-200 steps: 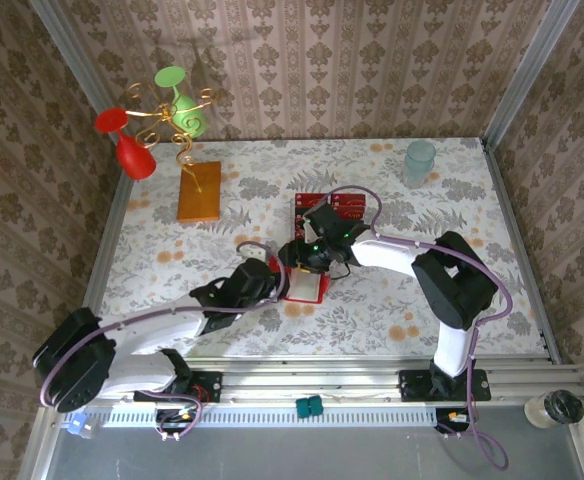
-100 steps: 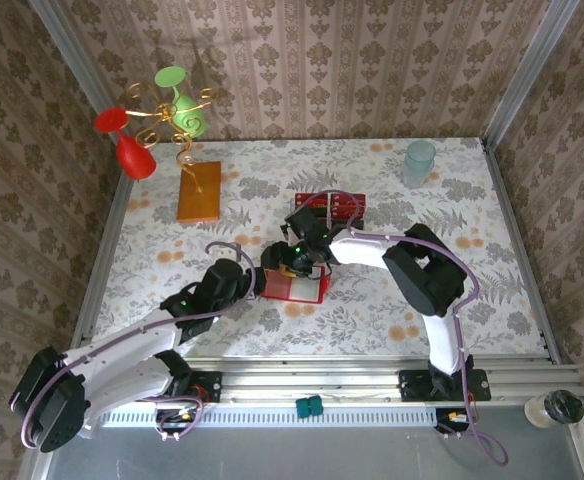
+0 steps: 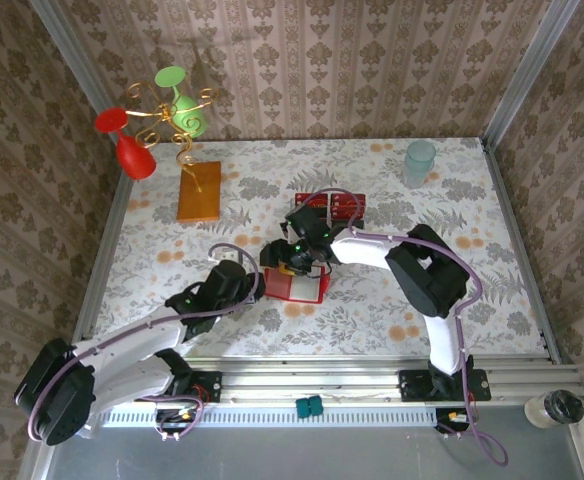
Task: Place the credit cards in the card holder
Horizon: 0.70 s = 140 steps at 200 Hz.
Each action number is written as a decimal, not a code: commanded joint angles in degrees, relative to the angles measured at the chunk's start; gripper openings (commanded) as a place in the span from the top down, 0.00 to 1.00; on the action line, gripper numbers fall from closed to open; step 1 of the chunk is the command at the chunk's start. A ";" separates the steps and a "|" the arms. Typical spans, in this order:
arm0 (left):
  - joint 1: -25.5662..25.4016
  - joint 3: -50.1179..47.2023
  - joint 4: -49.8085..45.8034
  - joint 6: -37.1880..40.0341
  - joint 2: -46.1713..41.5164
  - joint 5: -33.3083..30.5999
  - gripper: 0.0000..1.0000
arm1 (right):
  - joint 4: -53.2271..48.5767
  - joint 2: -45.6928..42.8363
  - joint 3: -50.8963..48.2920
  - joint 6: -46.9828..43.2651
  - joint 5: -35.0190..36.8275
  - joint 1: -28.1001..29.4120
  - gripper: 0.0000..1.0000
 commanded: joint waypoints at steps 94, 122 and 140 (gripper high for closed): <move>0.15 6.23 2.01 1.56 7.65 1.75 0.37 | 0.06 -4.07 -5.64 -2.05 -1.91 -2.30 0.90; 0.25 7.50 1.88 2.75 10.48 1.67 0.37 | -1.00 -2.15 -4.20 -2.79 -2.18 -2.30 0.93; 0.14 8.11 1.96 3.34 12.74 1.67 0.37 | -1.78 -0.92 -3.44 -3.15 -2.11 -2.30 0.94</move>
